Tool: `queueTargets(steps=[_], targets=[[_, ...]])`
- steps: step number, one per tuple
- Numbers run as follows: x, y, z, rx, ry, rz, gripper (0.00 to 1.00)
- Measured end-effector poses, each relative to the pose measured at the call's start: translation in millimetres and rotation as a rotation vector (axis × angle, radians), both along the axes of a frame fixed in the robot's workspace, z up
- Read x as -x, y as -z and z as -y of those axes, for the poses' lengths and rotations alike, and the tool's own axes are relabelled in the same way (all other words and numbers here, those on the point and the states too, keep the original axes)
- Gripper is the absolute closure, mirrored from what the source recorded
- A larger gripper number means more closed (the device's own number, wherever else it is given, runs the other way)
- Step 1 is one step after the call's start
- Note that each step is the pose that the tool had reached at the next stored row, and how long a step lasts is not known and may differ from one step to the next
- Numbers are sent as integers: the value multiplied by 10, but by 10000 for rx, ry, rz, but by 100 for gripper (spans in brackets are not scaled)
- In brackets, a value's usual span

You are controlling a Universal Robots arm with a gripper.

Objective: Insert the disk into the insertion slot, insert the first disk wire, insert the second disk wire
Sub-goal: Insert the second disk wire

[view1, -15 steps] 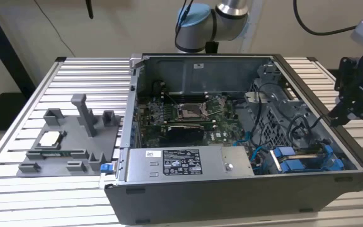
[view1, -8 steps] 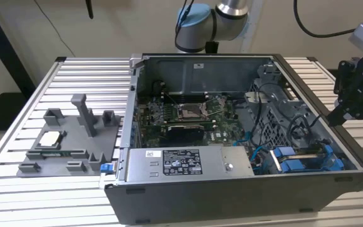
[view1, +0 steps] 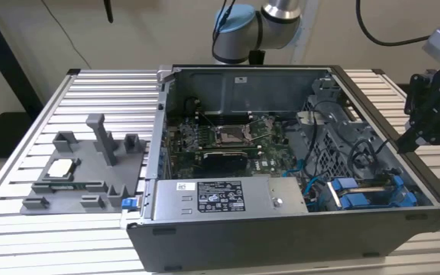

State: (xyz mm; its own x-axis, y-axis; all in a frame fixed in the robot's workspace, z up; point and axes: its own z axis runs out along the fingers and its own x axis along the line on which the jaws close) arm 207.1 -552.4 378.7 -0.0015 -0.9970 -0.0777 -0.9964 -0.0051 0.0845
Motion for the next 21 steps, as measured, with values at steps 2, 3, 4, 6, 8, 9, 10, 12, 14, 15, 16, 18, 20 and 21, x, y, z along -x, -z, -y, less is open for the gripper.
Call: queueTargets(steps=[2,3,4,6,8,9,10,12,14,15,16,18,20,21], targets=[[9,-8,0,-1,0,-1,84],[20,-21,0,-1,-1,0,84],[38,-29,-1,-3,0,0,84],[88,-42,0,-1,0,0,84],[143,-54,0,-2,0,0,84],[174,-58,0,-4,0,0,84],[203,-62,0,-5,1,0,84],[262,-71,0,-9,0,0,84],[325,-81,0,-12,0,0,84],[361,-84,0,-12,1,0,84],[401,-86,0,-12,0,-1,84],[486,-88,0,-13,0,-1,84],[576,-89,0,-12,1,-2,84],[618,-89,0,-11,0,-2,84]])
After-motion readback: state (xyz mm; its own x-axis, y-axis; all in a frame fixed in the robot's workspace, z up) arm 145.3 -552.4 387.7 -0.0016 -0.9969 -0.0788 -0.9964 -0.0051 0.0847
